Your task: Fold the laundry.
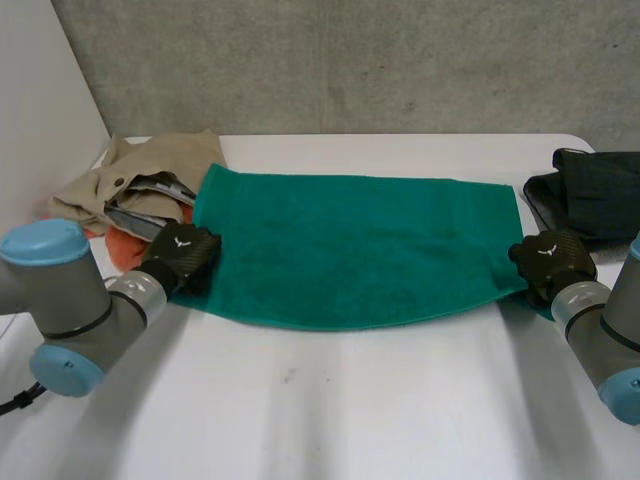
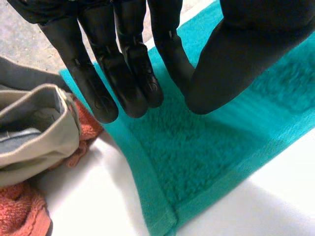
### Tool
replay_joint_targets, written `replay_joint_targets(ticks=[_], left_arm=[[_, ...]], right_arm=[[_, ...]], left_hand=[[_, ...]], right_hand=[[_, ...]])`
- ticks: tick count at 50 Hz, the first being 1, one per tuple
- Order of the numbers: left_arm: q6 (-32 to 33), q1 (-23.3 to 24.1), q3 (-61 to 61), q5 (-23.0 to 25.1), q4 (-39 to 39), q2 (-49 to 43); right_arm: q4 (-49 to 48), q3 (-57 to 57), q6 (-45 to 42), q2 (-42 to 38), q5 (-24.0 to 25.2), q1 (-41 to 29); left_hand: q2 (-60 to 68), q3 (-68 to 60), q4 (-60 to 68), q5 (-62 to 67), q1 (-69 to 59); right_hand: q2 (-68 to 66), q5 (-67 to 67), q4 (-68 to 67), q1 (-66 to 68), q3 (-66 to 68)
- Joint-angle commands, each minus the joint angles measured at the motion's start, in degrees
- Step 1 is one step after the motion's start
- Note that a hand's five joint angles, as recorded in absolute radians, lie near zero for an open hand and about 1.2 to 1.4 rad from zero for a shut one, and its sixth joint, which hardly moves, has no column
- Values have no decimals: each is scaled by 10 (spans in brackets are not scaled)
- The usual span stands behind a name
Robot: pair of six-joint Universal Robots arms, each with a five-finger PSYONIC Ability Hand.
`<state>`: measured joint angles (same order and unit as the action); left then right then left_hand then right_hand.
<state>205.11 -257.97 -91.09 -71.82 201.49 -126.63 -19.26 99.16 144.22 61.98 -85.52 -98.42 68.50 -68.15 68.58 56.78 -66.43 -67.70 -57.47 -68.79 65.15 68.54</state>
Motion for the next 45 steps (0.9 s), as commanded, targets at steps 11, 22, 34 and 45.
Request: replay_joint_targets(ticks=[11, 22, 34, 45], left_arm=[[-31, 20, -77, 7, -30, 71], [-28, 37, -36, 3, -28, 27], [-29, 41, 9, -1, -27, -14], [-31, 45, -79, -42, -81, 128]], right_arm=[[0, 3, -1, 0, 0, 1], [0, 4, -3, 0, 0, 2], [0, 4, -7, 1, -1, 4], [114, 10, -80, 80, 2, 3]], left_hand=[[-278, 275, -279, -261, 258], [-265, 261, -266, -248, 244], [115, -118, 114, 132, -135], [115, -119, 114, 132, -136]], right_hand=[[-123, -125, -112, 148, 115], [-123, -125, -112, 148, 115], [-123, -125, -112, 148, 115], [-123, -125, -112, 148, 115]])
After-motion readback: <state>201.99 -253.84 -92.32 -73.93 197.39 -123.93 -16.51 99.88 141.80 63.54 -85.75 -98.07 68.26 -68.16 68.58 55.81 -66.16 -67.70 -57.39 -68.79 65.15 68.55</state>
